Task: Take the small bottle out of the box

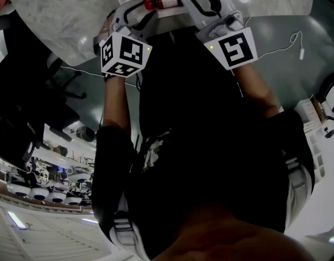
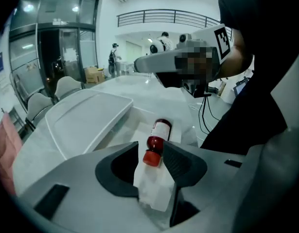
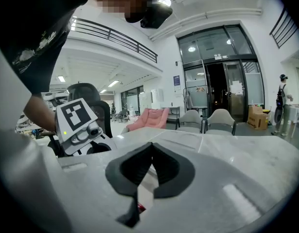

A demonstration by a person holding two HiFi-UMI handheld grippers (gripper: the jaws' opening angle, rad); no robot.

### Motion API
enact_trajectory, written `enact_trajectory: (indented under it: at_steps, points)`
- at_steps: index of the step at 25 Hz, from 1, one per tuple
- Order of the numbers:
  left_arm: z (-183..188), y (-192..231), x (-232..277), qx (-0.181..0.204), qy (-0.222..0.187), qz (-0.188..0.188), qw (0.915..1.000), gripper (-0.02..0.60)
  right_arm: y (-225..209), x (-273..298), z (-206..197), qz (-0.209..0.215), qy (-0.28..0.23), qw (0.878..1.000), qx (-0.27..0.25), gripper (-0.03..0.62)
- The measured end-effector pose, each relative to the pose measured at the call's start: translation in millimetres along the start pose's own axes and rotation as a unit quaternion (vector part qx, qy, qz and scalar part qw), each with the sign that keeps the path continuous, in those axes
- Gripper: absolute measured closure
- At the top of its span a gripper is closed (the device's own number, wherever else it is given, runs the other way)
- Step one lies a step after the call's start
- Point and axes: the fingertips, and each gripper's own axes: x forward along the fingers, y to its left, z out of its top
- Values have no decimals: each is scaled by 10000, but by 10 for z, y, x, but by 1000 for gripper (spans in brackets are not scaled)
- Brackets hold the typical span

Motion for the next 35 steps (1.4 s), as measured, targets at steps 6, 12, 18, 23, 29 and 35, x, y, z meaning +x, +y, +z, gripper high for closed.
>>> enact_trajectory:
  at_steps: [6, 12, 18, 23, 29, 35]
  points:
    - [-34, 27, 182, 87, 627, -396, 9972, 411, -121, -107, -62, -127, 22, 9999, 111, 599]
    - [-118, 174, 277, 419, 1203, -391, 9911, 411, -202, -103, -37, -160, -51, 9997, 178, 599]
    - [8, 213, 221, 433, 1076, -524, 9919, 411, -262, -65, -9, -132, -93, 9996, 226, 599]
    - [-235, 81, 341, 604, 1698, -1059, 9779, 417, -224, -44, -19, -71, -110, 9996, 235, 599]
    - [-253, 51, 372, 1017, 1920, -1153, 9693, 435, -240, -86, -44, -69, -85, 9995, 279, 599]
    - [-344, 43, 481, 1627, 2491, -1212, 9470, 437, -255, -128, -23, -57, -137, 9995, 295, 599]
